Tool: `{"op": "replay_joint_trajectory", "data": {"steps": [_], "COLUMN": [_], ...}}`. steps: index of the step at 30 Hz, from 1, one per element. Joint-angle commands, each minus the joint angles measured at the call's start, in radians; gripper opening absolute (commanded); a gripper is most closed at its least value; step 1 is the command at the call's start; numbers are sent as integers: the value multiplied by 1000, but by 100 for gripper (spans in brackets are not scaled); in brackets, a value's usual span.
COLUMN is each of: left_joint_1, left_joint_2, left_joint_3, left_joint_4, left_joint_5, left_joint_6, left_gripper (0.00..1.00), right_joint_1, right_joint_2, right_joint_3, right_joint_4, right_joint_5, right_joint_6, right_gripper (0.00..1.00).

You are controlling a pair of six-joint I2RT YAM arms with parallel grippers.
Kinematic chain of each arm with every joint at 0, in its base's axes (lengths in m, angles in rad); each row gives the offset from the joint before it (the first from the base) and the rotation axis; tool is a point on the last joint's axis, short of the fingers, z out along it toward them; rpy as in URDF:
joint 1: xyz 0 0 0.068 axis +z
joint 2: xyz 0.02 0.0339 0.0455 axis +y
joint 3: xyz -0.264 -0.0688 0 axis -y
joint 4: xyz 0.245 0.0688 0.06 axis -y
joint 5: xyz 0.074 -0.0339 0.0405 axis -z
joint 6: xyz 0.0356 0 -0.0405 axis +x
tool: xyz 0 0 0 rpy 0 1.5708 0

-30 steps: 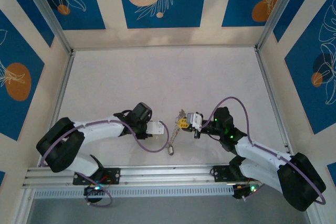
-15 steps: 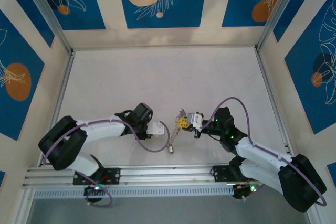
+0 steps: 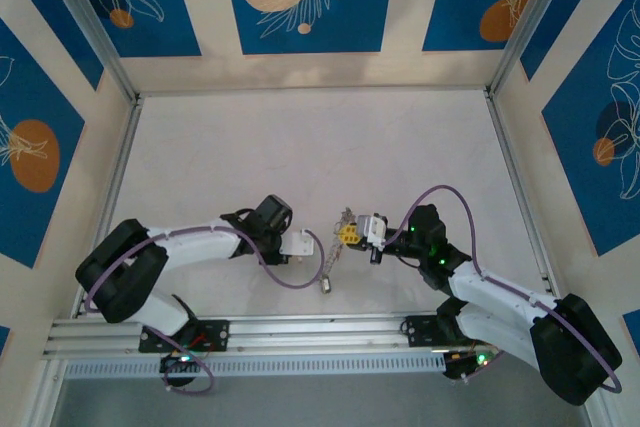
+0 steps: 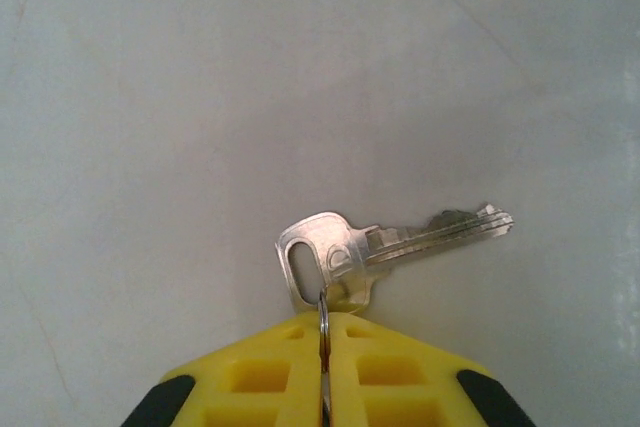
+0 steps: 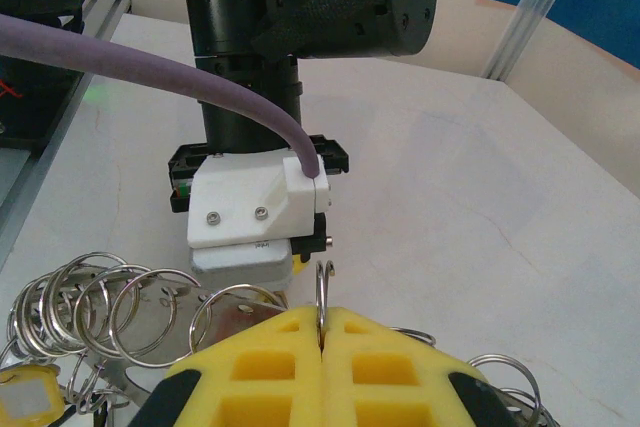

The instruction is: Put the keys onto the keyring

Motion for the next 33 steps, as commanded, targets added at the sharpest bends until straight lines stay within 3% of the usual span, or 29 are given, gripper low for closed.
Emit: {"op": "replay_joint_trajectory", "data": {"steps": [1, 12, 22, 33], "left_joint_1": [-5, 6, 42, 36], "left_joint_2": [24, -7, -290, -328], "left_joint_3": [19, 30, 23, 44], "left_joint_4": [-58, -89, -67, 27], "left_joint_5": [-12, 18, 198, 371], "left_joint_6": [12, -1, -35, -58], "left_gripper": [8, 0, 0, 0], "right_joint_1": [-5, -6, 12, 47], "right_joint_2": [-17, -14, 11, 57], "right_joint_3": [-11, -9, 12, 62], "right_joint_4": [44, 39, 20, -30], "right_joint_5": [-6, -21, -49, -86], "right_joint_6": [13, 10, -13, -28], "right_gripper": [0, 0, 0, 0]}}
